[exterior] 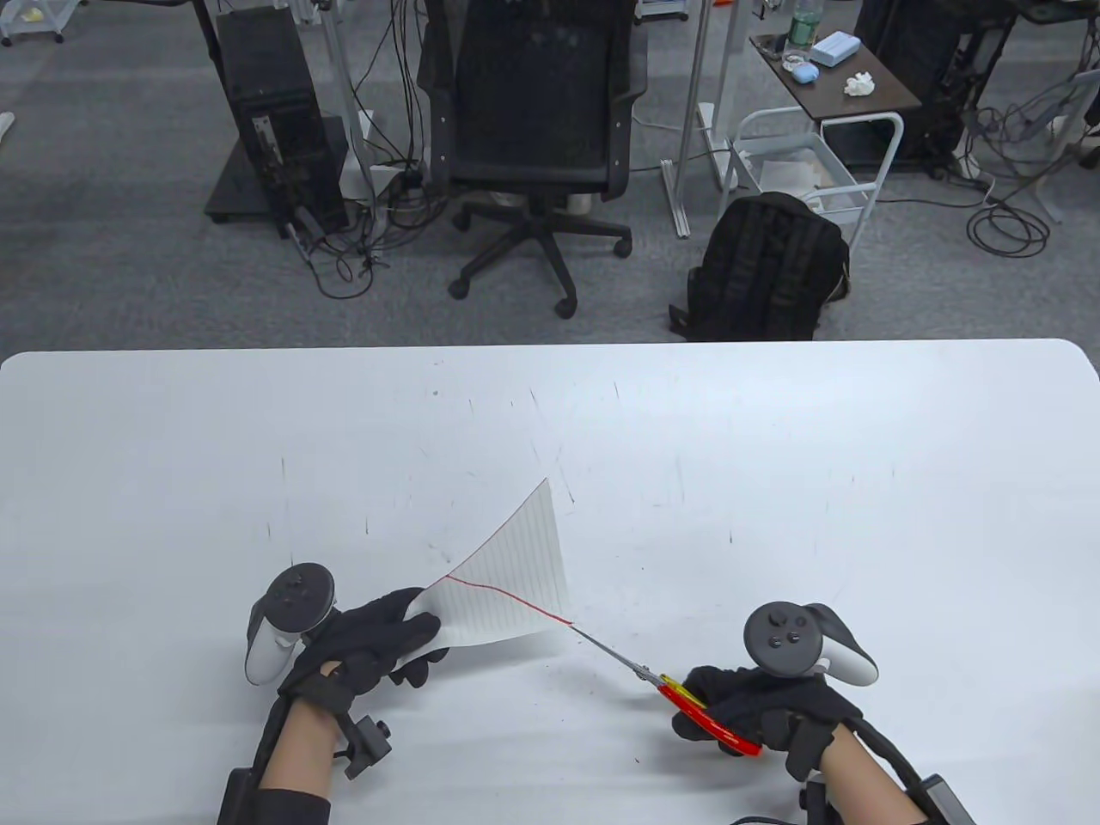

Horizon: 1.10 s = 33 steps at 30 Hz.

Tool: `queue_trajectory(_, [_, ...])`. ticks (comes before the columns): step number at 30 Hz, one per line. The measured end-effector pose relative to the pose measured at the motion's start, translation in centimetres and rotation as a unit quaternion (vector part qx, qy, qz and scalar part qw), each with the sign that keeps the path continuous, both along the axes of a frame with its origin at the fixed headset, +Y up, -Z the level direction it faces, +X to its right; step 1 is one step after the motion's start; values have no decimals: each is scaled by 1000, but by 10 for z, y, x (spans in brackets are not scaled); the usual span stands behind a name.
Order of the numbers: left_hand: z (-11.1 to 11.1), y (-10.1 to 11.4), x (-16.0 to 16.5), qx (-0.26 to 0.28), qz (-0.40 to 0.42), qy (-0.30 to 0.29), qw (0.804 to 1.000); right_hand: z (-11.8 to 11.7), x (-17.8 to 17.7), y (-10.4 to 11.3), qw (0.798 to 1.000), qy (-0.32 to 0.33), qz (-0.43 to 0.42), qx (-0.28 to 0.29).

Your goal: Cut the paper along the line with scissors

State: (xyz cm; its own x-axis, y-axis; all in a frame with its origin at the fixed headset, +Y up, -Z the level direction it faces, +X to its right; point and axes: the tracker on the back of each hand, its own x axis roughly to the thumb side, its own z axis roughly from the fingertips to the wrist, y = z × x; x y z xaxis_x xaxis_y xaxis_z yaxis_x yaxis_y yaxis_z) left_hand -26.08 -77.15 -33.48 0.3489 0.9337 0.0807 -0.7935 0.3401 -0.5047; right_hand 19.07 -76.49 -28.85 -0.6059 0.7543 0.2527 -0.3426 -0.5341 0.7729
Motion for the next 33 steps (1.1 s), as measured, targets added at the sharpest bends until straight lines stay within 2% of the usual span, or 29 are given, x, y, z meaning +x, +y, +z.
queue_trajectory(5, [0, 2, 1, 0, 4, -12, 1000, 2, -3, -1, 999, 1, -34, -28])
queue_trajectory(16, [1, 5, 12, -11, 7, -63, 998, 7, -12, 3, 999, 30, -27, -8])
queue_trajectory(33, [2, 5, 15, -12, 14, -68, 997, 8, -13, 2, 999, 30, -31, -2])
